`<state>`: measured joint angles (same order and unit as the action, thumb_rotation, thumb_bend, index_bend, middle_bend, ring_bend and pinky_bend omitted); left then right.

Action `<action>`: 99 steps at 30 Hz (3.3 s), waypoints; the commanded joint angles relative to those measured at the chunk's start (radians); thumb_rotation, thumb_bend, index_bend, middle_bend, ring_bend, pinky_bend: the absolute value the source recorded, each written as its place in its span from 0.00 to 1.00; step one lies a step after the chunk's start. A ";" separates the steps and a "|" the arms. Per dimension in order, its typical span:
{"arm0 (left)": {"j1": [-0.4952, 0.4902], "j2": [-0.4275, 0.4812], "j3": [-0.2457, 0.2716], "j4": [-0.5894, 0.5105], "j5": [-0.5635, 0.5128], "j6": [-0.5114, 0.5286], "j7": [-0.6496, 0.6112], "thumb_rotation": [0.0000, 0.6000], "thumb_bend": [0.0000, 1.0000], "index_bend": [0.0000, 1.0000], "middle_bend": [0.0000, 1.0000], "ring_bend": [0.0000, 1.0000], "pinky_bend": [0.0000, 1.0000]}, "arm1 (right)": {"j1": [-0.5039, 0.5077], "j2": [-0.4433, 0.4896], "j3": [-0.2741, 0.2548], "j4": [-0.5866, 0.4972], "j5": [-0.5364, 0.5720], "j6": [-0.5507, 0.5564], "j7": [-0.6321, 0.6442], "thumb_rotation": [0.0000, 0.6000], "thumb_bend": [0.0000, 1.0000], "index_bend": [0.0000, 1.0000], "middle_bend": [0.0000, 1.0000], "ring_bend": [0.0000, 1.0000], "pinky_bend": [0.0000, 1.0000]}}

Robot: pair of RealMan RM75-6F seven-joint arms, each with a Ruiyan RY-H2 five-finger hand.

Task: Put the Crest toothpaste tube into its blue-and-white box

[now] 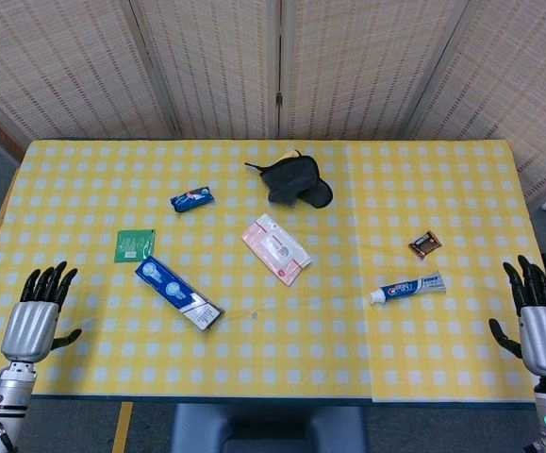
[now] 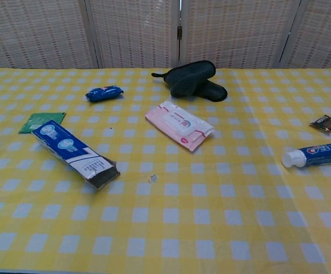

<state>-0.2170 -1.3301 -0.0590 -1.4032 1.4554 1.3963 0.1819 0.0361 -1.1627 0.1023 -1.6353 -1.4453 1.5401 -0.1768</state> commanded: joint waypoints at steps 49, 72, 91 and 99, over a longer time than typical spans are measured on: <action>-0.492 -0.154 0.153 0.437 0.349 -0.350 -0.432 1.00 0.10 0.16 0.17 0.09 0.10 | 0.037 0.003 -0.003 -0.006 0.076 -0.107 -0.024 1.00 0.32 0.00 0.00 0.00 0.00; -0.541 -0.201 0.190 0.519 0.320 -0.391 -0.448 1.00 0.09 0.24 0.32 0.22 0.17 | 0.036 0.014 -0.004 -0.005 0.082 -0.105 -0.001 1.00 0.32 0.00 0.00 0.00 0.00; -0.563 -0.233 0.217 0.576 0.317 -0.389 -0.484 1.00 0.09 0.41 0.52 0.42 0.28 | 0.033 0.020 -0.006 -0.004 0.086 -0.103 0.010 1.00 0.32 0.00 0.00 0.00 0.00; -0.553 -0.222 0.216 0.558 0.316 -0.340 -0.479 1.00 0.09 0.51 0.61 0.48 0.32 | 0.033 0.019 -0.009 -0.007 0.080 -0.102 0.011 1.00 0.32 0.00 0.00 0.00 0.00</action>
<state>-0.7739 -1.5551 0.1579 -0.8404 1.7714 1.0471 -0.3008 0.0688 -1.1435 0.0929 -1.6418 -1.3655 1.4385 -0.1662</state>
